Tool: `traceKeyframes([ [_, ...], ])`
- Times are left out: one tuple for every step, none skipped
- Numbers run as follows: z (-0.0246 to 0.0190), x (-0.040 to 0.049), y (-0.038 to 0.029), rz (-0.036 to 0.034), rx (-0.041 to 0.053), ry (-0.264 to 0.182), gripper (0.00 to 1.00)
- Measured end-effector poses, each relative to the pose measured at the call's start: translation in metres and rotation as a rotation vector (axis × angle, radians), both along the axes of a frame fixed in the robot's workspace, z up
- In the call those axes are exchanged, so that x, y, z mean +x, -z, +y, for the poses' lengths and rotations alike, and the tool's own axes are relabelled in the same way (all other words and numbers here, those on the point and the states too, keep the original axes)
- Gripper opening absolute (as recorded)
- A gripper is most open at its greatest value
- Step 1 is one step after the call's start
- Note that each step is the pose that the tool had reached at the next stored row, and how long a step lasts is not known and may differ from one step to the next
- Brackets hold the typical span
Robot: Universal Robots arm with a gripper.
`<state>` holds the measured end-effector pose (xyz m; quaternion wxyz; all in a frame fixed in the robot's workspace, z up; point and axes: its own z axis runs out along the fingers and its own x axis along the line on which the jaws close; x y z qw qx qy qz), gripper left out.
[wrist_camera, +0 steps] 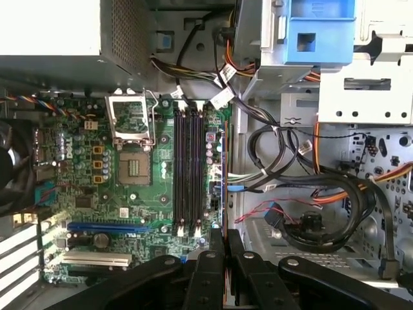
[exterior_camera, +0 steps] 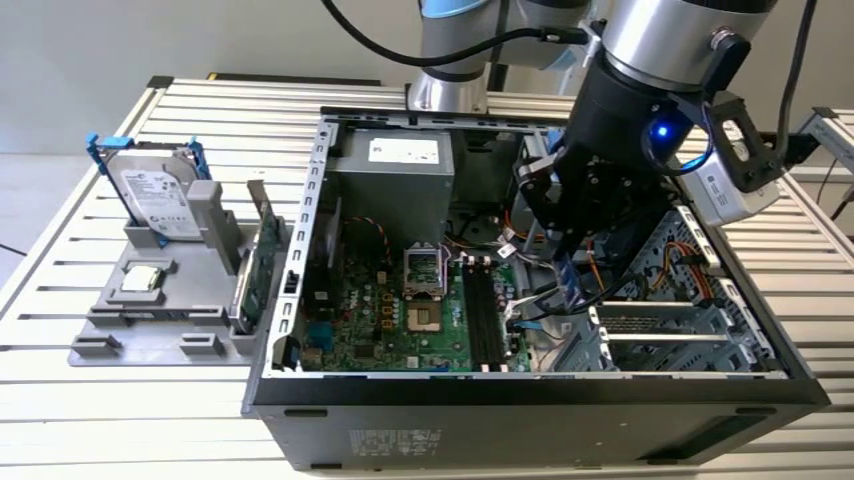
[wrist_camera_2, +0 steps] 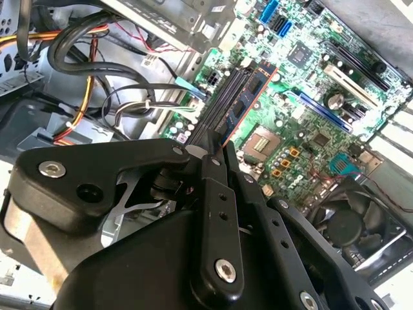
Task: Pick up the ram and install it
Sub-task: 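Insert the ram into the slot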
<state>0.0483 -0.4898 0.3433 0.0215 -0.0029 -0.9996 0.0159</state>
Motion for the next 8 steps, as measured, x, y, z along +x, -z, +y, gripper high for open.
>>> traceKeyframes([
  [0.0, 0.0, 0.0007, 0.0, -0.0001, 0.0, 0.0],
  [0.0, 0.0, 0.0013, 0.0, -0.0001, 0.0, 0.0],
  [0.0, 0.0, 0.002, 0.0, -0.0002, 0.0, 0.0],
  [0.0, 0.0, 0.0026, 0.0001, -0.0002, 0.0, 0.0],
  [0.0, 0.0, 0.0033, 0.0, -0.0003, 0.0, 0.0],
  [0.0, 0.0, 0.004, 0.0001, -0.0004, 0.0, 0.0],
  [0.0, 0.0, 0.0046, 0.0, -0.0005, 0.0, 0.0],
  [0.0, 0.0, 0.0054, 0.0001, -0.0005, 0.0, 0.0],
])
